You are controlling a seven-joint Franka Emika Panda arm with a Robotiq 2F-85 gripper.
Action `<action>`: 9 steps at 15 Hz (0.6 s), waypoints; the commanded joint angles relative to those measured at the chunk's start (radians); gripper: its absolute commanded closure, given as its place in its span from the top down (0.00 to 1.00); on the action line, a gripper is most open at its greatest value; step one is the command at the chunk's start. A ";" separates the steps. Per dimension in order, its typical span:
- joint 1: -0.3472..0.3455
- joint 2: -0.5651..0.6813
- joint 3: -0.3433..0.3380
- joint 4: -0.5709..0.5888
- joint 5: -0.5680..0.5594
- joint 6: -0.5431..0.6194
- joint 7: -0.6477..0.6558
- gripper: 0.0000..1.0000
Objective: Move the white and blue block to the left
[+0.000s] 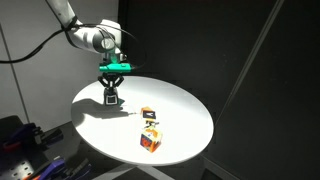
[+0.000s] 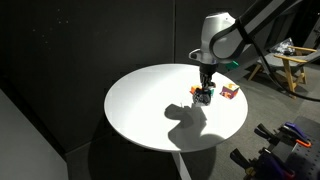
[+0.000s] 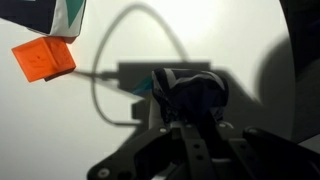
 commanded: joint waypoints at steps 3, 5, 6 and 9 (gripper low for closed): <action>-0.011 -0.009 0.020 0.020 -0.014 -0.005 -0.156 0.04; -0.011 -0.010 0.026 0.028 -0.017 -0.007 -0.239 0.04; -0.011 -0.010 0.029 0.033 -0.016 -0.008 -0.281 0.04; -0.011 -0.005 0.043 0.045 -0.011 -0.013 -0.437 0.04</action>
